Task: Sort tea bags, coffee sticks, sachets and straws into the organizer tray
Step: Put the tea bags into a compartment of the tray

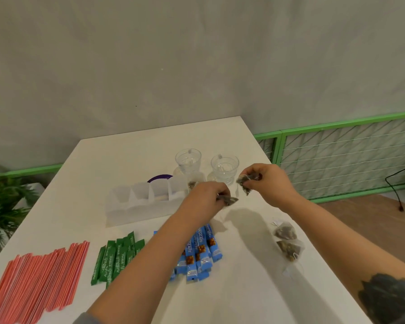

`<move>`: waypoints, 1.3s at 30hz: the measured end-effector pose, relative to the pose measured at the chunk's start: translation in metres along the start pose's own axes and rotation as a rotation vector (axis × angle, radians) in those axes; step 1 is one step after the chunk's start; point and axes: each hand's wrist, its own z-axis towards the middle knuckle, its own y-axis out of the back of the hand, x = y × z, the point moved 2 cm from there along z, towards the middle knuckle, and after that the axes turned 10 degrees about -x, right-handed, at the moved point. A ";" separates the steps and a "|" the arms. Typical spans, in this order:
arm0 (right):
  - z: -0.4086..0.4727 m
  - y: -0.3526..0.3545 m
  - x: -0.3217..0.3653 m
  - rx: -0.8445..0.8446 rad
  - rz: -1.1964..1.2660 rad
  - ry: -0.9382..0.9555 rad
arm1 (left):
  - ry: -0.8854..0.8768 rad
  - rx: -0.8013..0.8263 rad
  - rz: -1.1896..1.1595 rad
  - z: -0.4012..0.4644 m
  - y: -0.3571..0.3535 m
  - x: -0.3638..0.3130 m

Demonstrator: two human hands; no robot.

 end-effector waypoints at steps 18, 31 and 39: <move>0.030 -0.038 0.053 -0.038 0.092 0.017 | 0.105 -0.129 -0.129 0.065 0.063 0.057; 0.035 -0.087 0.048 0.031 0.036 0.004 | 0.143 0.001 -0.079 0.080 0.033 0.089; 0.030 -0.118 0.037 0.063 -0.293 0.143 | -0.043 0.025 0.204 0.078 0.017 0.108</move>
